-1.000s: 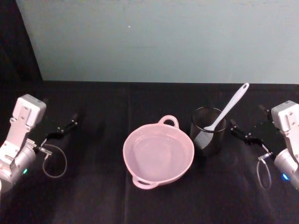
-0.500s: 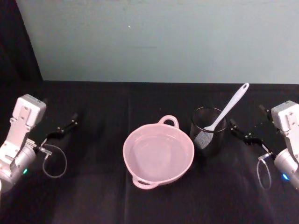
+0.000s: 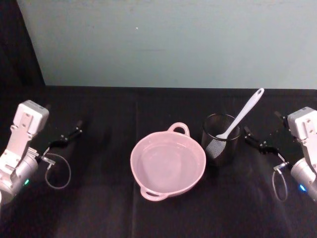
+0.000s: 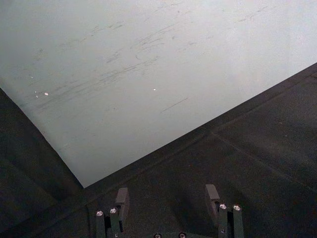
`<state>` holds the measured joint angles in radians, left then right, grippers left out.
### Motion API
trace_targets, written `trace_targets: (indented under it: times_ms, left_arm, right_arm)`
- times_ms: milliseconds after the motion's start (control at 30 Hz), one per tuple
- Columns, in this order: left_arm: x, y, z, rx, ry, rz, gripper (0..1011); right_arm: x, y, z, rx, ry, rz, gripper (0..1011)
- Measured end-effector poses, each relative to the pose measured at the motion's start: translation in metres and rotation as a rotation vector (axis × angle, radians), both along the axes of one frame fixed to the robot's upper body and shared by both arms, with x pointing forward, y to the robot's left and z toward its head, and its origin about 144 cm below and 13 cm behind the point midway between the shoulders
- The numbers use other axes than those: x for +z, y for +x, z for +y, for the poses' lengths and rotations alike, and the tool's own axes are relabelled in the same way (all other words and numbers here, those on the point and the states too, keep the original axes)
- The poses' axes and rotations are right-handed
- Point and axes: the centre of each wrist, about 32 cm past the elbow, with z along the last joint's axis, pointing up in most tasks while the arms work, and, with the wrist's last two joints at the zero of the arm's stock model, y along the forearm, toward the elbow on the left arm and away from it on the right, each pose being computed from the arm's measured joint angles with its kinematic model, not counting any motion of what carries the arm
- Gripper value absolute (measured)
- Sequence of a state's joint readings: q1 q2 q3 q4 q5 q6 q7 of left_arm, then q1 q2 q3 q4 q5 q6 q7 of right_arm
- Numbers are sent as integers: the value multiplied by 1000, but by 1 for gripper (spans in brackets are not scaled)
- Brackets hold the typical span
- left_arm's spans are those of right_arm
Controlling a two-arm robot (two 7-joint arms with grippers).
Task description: Use the one hand to pick up the spoon and stir the clear water in the bowl.
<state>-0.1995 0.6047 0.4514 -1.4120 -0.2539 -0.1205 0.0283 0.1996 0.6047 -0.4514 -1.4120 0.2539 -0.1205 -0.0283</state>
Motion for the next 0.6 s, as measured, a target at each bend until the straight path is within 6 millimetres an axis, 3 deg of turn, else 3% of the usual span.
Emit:
trace_targets:
  times_ms: [600]
  left_arm:
    - [0,0,0,0,0,0,1005]
  right_arm:
    - [0,0,0,0,0,0,1003]
